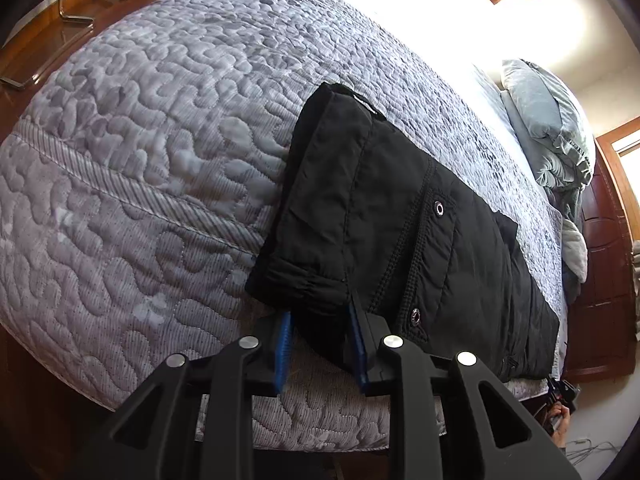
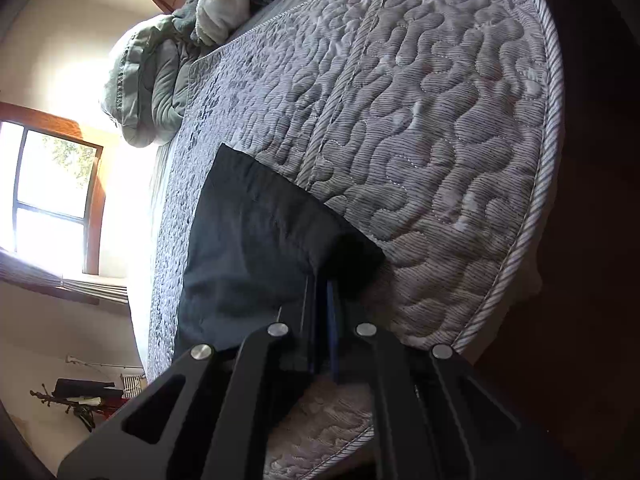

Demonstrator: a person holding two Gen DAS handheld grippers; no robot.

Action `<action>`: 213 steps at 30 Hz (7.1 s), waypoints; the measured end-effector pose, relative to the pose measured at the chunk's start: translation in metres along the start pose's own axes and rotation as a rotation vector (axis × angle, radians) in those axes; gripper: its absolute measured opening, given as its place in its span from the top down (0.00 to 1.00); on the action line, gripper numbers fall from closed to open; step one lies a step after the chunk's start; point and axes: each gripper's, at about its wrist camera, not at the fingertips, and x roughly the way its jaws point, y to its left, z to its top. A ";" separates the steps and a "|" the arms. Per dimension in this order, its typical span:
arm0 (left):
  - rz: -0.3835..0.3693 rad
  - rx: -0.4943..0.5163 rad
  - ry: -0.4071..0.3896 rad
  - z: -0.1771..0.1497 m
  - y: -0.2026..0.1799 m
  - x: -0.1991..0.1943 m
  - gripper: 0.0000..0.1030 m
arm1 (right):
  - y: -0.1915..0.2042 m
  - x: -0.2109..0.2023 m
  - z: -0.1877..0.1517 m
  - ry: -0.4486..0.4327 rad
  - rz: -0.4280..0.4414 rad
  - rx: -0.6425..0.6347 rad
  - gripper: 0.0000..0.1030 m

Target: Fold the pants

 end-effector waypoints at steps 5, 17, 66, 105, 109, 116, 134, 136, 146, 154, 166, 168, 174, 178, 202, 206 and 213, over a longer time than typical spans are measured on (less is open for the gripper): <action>0.014 0.031 -0.038 -0.005 -0.005 -0.004 0.60 | -0.010 -0.018 0.004 -0.028 0.045 0.021 0.58; 0.002 0.006 -0.121 -0.018 -0.013 -0.023 0.15 | -0.021 -0.016 -0.005 0.015 0.164 0.057 0.46; 0.073 -0.017 -0.082 -0.021 -0.027 0.010 0.13 | 0.030 -0.016 0.003 -0.076 0.284 -0.085 0.84; 0.011 -0.020 -0.142 -0.041 -0.020 0.018 0.13 | 0.261 -0.097 -0.092 -0.206 0.113 -0.791 0.86; 0.011 -0.021 -0.153 -0.040 -0.020 0.018 0.13 | 0.273 -0.098 -0.102 -0.210 0.126 -0.822 0.86; 0.016 -0.033 -0.178 -0.039 -0.014 0.014 0.13 | 0.290 -0.097 -0.118 -0.205 0.135 -0.863 0.86; 0.022 -0.036 -0.222 -0.045 -0.015 0.016 0.13 | 0.325 -0.094 -0.166 -0.200 0.130 -0.996 0.86; 0.018 -0.036 -0.222 -0.045 -0.014 0.015 0.13 | 0.327 -0.093 -0.171 -0.200 0.127 -1.006 0.86; 0.014 -0.037 -0.218 -0.050 -0.014 0.013 0.13 | 0.336 -0.092 -0.190 -0.199 0.122 -1.052 0.86; 0.023 -0.032 -0.210 -0.050 -0.016 0.015 0.12 | 0.342 -0.089 -0.203 -0.192 0.140 -1.073 0.86; 0.039 -0.020 -0.201 -0.049 -0.019 0.018 0.11 | 0.351 -0.082 -0.215 -0.170 0.160 -1.105 0.87; 0.039 -0.021 -0.202 -0.049 -0.020 0.018 0.11 | 0.353 -0.079 -0.218 -0.162 0.165 -1.113 0.87; 0.038 -0.021 -0.201 -0.049 -0.019 0.018 0.11 | 0.359 -0.075 -0.228 -0.151 0.172 -1.143 0.87; 0.036 -0.022 -0.202 -0.049 -0.019 0.018 0.11 | 0.364 -0.072 -0.235 -0.140 0.175 -1.161 0.87; -0.006 -0.053 -0.217 -0.052 -0.011 0.012 0.11 | 0.380 -0.023 -0.325 -0.037 0.100 -1.379 0.87; -0.012 -0.059 -0.220 -0.053 -0.010 0.011 0.11 | 0.376 -0.012 -0.344 -0.029 0.067 -1.444 0.87; -0.017 -0.059 -0.216 -0.053 -0.009 0.011 0.11 | 0.368 0.004 -0.360 -0.007 0.027 -1.508 0.87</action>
